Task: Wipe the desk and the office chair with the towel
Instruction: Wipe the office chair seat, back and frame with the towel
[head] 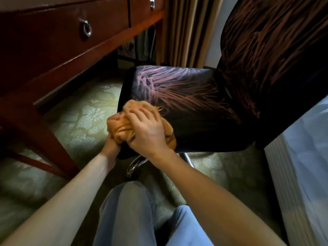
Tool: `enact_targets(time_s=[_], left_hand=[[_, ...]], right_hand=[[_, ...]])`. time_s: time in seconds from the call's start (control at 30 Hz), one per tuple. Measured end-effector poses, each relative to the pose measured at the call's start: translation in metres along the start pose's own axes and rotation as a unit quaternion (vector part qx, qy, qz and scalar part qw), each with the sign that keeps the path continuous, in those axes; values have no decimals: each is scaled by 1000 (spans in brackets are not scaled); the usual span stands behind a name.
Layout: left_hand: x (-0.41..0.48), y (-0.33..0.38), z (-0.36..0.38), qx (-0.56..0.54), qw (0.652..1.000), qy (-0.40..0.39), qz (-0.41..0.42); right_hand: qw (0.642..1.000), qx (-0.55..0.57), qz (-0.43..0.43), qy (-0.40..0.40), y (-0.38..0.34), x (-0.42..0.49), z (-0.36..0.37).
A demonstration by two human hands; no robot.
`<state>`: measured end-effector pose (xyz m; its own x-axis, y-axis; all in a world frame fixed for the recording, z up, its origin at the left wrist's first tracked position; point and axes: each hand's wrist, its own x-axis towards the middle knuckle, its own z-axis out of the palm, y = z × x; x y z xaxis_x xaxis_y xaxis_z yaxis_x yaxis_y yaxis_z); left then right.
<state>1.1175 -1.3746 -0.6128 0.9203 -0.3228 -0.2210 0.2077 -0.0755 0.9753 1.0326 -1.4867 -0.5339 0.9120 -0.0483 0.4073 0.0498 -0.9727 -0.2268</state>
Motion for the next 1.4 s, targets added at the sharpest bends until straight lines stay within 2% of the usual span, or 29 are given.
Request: enact_targets(time_s=[0.07,0.17,0.23,0.27,0.33,0.43,0.5,0.57,0.63,0.77,0.83,0.9,0.93,0.97,1.03,1.07,1.1,1.17,1.2,1.27,1.33,1.4], left_hand=[[-1,-1,-2,-3,1000,11,-22],[8,6,1,41,992,71,-93],[19,17,7,35,985,117,-121],[22,24,10,34,982,142,-118],[30,34,19,42,978,171,-108],[36,33,28,41,975,196,-101],[34,28,28,4,972,213,-100],[32,23,26,-25,971,218,-98],[33,22,24,-52,970,218,-96],[35,26,24,-99,964,210,-132],[35,27,17,-142,971,142,-133],[31,29,13,-188,971,84,-122],[30,29,11,-205,966,83,-135],[26,32,11,-219,958,101,-152],[28,38,7,-194,955,140,-177],[31,42,6,-176,956,148,-180],[36,45,7,-156,959,155,-178],[43,50,13,-146,962,154,-172],[44,50,18,-144,963,150,-171],[42,49,26,-133,966,153,-163],[37,49,30,-141,964,159,-161],[34,51,31,-153,962,157,-164]], right_hand=[[997,47,-25,48,2,6,-11],[981,68,-6,180,40,8,-57],[968,-10,13,249,83,10,-90],[964,-72,25,256,109,11,-103],[961,-170,68,209,156,13,-118],[962,-218,161,24,199,1,-106],[953,-162,251,-41,208,-15,-77],[947,-83,310,-19,201,-18,-50],[957,-72,282,8,180,-6,-32],[994,-31,102,-7,92,22,-4],[1000,12,29,1,44,28,10],[997,73,13,28,21,30,18],[989,133,44,48,22,33,15],[971,206,97,76,27,36,7],[912,314,208,160,50,44,-18],[896,311,231,216,66,46,-34],[897,260,232,270,85,47,-51],[918,100,204,324,127,47,-81],[929,16,194,313,149,45,-92],[943,-106,206,241,185,40,-101],[953,-164,238,96,212,31,-93],[943,-143,297,-47,220,23,-71]])
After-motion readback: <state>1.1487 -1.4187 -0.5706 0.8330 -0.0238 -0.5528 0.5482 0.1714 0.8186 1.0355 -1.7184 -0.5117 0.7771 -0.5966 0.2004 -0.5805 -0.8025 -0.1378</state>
